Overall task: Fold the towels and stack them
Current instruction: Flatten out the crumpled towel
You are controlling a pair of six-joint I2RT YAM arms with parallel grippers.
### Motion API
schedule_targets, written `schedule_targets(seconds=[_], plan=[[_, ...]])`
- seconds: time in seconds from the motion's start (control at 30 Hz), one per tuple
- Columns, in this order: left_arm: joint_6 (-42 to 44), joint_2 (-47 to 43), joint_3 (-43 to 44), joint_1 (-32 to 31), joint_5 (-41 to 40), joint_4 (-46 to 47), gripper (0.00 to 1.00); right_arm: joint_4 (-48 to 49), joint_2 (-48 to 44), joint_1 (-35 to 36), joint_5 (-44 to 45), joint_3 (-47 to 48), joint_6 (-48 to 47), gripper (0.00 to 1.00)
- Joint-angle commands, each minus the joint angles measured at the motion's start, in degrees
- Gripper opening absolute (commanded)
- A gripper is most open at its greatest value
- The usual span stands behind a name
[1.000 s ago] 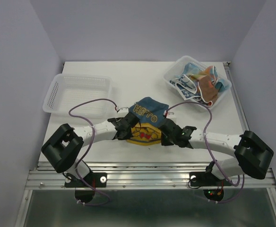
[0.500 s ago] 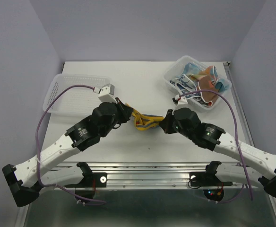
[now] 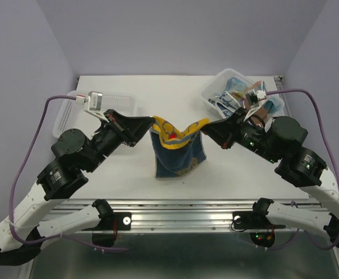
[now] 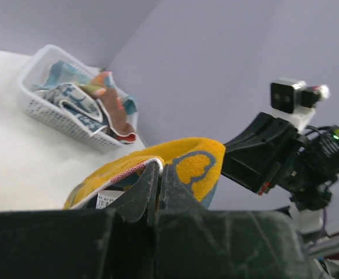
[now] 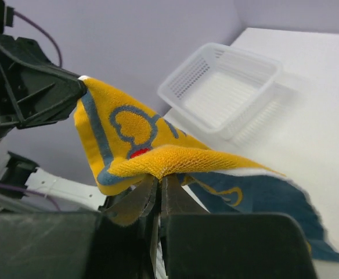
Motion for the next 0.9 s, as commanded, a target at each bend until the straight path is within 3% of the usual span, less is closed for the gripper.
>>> schedule_targets(seconds=[0.0,0.2,0.4,0.57,0.7,0.87], plan=[[0.97,-1.23,3.73,-0.34,12.77,5.85,0.00,1.31,-1.06,-0.22,-12.08,5.27,-1.14,0.01],[-0.61,-0.26,7.95,-0.42,22.54,8.75,0.00,2.18,-0.54,-0.22,-19.81,10.10,1.41,0.01],[-1.75,-1.93,7.87,-0.42,22.20,9.11,0.00,2.89,-1.59,-0.22,-19.39,11.78,2.56,0.01],[-1.58,-2.46,4.71,-0.42,17.72,9.11,0.00,3.41,-2.47,-0.22,-13.07,8.09,1.77,0.01],[-0.61,-2.02,1.46,-0.42,8.86,9.02,0.00,3.15,-1.15,-0.13,-4.72,5.45,0.28,0.01],[-2.63,4.37,-2.42,0.27,-14.14,6.22,0.00,3.58,3.67,-0.22,17.56,2.56,-2.88,0.01]])
